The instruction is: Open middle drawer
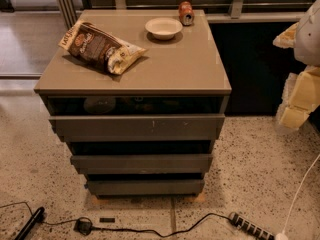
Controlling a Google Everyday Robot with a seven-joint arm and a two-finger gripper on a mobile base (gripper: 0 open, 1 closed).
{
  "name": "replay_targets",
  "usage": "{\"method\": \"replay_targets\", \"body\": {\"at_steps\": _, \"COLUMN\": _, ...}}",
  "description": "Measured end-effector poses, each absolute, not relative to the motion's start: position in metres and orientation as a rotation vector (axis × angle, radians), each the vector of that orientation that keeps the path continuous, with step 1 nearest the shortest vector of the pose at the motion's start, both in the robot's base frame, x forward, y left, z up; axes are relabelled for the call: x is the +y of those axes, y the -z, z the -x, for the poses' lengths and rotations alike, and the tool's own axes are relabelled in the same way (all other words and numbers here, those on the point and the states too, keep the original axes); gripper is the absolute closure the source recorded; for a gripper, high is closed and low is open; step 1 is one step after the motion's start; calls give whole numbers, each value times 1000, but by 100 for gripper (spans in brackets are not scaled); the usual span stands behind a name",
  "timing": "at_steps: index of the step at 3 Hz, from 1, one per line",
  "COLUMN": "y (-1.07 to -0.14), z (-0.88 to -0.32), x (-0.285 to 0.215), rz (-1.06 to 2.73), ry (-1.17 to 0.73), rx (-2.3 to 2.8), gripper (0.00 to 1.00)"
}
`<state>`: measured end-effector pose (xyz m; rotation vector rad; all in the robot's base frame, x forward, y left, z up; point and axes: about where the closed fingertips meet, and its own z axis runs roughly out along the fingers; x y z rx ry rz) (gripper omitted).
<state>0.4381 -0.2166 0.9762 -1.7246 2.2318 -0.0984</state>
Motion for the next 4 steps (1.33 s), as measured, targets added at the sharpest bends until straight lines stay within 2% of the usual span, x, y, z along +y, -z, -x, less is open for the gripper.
{"method": "replay_targets", "body": {"at_steps": 1, "y": -973, "z": -436, "x": -215, "rz": 1723, "ry": 88, "rx": 2230, "gripper": 0}}
{"method": "replay_targets", "body": {"at_steps": 4, "y": -842, "z": -336, "x": -183, "rz": 1981, "ry": -329, "rx": 2334, "gripper": 0}}
